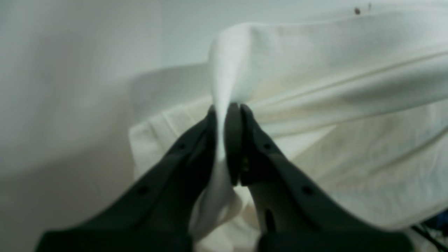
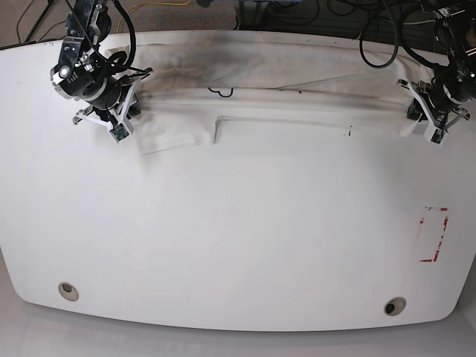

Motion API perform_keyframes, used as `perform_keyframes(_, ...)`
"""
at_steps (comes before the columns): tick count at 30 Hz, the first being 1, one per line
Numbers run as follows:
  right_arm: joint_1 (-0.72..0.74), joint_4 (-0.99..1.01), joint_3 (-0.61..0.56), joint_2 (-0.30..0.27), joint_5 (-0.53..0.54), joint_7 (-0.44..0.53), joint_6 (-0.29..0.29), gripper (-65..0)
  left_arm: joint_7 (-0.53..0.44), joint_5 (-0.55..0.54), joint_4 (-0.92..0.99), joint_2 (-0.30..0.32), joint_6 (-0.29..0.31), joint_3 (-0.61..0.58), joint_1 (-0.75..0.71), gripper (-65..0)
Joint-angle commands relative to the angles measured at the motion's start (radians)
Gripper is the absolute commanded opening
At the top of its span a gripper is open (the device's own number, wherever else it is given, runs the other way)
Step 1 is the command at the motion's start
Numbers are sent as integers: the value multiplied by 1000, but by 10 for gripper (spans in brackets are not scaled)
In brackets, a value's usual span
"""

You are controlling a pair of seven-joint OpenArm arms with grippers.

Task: Layout the t-shirt on the table in an organized manner, then fold the t-shirt properly
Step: 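Lift the grasped edge with both grippers and fold it over the print, then lower the folded edge with both grippers and smooth it flat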

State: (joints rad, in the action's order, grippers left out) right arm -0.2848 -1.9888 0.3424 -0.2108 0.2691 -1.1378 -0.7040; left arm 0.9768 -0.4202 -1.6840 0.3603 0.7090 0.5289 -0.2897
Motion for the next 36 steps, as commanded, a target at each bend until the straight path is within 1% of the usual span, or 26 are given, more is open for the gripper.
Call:
perform_keyframes(1,-1,-20,10,-14,-18,2,6,-479,-6,19,-18,29,-11,12,2,-535)
perform_keyframes(3,-4,-20,10,-14,-20,3,6,-407,-6,20,-20,29,-11,12,1,-458)
perform_keyframes(4,-9,-20,10,-14,-20,3,6,-368,-6,20,-21,29,-11,13,-3,-400)
perform_keyframes(5,-11,-20,10,-14,-20,3,6,-347,-6,19,-21,29,-11,15,-6,-371)
perform_keyframes(6,-12,-22,10,-14,-20,3,6,-309,-6,19,-21,29,-11,17,-10,-315)
perform_keyframes(7,-12,-22,10,-14,-20,3,6,-290,-6,17,-21,29,-11,17,-10,-274)
perform_keyframes(9,-12,-23,21,-14,-20,3,6,-271,-6,17,-23,30,-11,17,-12,-229)
perform_keyframes(11,-9,-31,50,-14,-18,2,6,-273,-5,17,-23,30,-11,17,-10,-222)
perform_keyframes(14,-6,-37,77,1,-17,2,6,-281,0,14,-35,32,-11,15,-10,-236)
perform_keyframes(17,3,-37,108,14,23,3,6,-281,35,14,-81,32,-11,20,-7,-237)
perform_keyframes(22,31,-36,137,15,170,3,6,-279,97,13,-213,30,-11,46,-6,-237)
perform_keyframes(25,37,-34,139,18,278,2,6,-279,141,11,-276,27,-11,58,-6,-237)
perform_keyframes(28,37,-30,136,20,358,2,6,-279,173,11,-304,26,-11,61,-6,-240)
perform_keyframes(30,35,-28,134,21,390,2,6,-279,175,11,-301,26,-11,63,-6,-240)
perform_keyframes(32,29,-22,129,32,398,2,6,-279,173,16,-299,26,-11,64,-6,-242)
perform_keyframes(36,9,-10,117,46,373,3,6,-279,173,19,-293,15,-11,64,-26,-242)
